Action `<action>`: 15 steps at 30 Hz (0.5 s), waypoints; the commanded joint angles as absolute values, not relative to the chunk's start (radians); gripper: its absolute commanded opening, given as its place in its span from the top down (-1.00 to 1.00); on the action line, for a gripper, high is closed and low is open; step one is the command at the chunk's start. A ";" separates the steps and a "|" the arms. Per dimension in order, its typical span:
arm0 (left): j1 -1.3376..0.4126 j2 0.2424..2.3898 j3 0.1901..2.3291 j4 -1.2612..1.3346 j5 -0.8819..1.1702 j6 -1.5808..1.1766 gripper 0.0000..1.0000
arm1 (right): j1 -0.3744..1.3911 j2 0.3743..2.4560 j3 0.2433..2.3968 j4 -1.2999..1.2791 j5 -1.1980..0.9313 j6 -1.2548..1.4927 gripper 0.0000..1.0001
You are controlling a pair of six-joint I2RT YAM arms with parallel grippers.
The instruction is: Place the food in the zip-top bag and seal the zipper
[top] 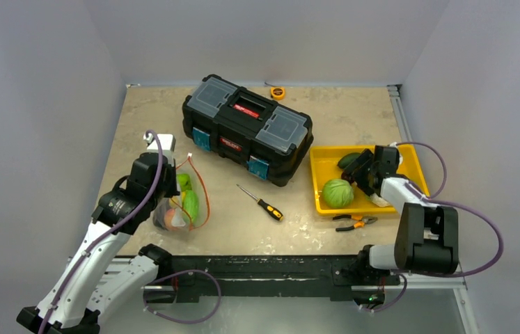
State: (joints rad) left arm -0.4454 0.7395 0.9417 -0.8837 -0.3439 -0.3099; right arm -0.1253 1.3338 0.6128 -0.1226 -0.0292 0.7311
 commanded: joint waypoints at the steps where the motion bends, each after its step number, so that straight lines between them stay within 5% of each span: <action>1: -0.443 0.739 0.942 -0.856 -0.341 -0.291 1.00 | -0.127 1.386 0.594 -0.053 -0.100 0.724 -0.40; 6: -0.443 0.740 0.942 -0.856 -0.344 -0.291 1.00 | -0.129 1.387 0.604 -0.064 -0.095 0.720 -0.30; 15: -0.443 0.738 0.942 -0.855 -0.340 -0.291 1.00 | -0.129 1.186 0.639 -0.163 0.059 0.707 0.20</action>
